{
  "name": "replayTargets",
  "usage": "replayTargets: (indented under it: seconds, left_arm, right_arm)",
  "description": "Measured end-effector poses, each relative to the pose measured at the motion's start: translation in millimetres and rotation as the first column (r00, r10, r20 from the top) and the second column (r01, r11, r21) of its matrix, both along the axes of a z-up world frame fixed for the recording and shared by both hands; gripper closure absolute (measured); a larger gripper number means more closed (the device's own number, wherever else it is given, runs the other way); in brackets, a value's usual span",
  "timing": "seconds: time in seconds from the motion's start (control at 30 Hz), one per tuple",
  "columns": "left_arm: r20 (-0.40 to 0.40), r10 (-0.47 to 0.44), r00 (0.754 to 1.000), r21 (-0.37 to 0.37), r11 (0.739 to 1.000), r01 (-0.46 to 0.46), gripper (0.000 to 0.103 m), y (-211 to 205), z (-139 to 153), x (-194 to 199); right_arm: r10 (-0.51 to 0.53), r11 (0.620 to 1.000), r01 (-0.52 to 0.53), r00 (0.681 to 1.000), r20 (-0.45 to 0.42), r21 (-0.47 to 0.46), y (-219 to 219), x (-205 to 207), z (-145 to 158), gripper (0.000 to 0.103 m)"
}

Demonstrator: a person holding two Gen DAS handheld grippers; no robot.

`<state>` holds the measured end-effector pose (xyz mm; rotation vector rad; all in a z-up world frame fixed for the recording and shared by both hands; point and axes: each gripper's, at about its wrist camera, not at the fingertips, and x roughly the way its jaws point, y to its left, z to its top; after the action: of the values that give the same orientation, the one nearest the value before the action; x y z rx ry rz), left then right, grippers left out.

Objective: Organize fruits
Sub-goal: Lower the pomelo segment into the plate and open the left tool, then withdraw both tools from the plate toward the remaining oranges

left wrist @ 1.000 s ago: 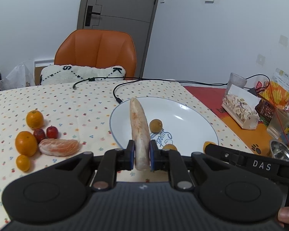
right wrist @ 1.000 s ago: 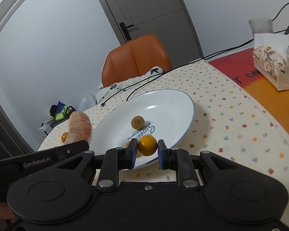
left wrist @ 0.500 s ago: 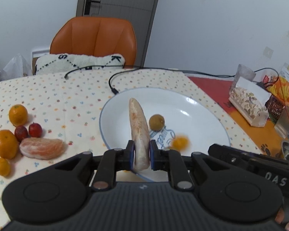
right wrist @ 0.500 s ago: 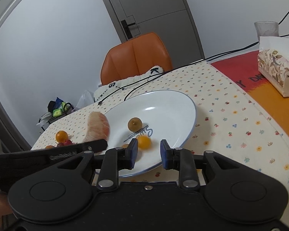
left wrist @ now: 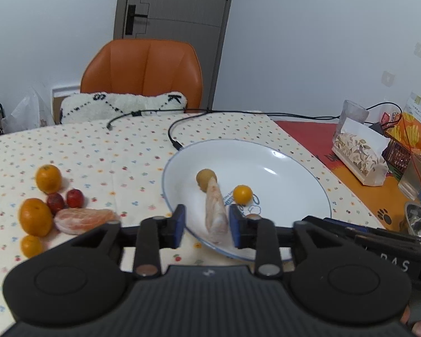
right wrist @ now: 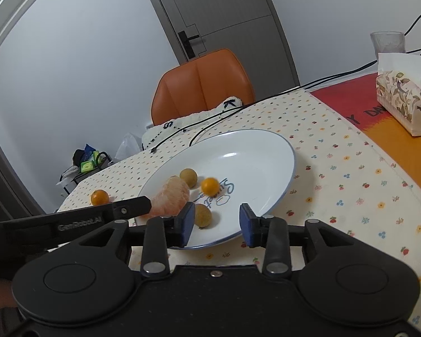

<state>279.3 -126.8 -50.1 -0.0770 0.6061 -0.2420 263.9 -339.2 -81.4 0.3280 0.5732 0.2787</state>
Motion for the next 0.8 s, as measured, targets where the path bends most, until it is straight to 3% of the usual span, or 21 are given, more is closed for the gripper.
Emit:
replayTargets:
  seconds: [0.1,0.27,0.8]
  left_arm:
    - [0.025,0.018,1.000,-0.005,1.000,-0.018,0.048,10.0,7.6,-9.7]
    - [0.046,0.052,0.998,-0.006,0.999,-0.052,0.035,29.4,16.0,-23.5]
    - [0.060,0.167,0.984,0.005,0.986,-0.168,0.027,93.5,20.3,-51.7]
  right_arm:
    - [0.008,1.000,-0.008,1.000,-0.002,0.002,5.7,-3.4,1.0,0.064]
    - [0.027,1.000,-0.027,1.000,-0.004,0.008,16.7,-7.9,2.6,0.063]
    - [0.090,0.996,-0.090,0.996,0.012,0.000,54.9,-15.2,9.9,0.056]
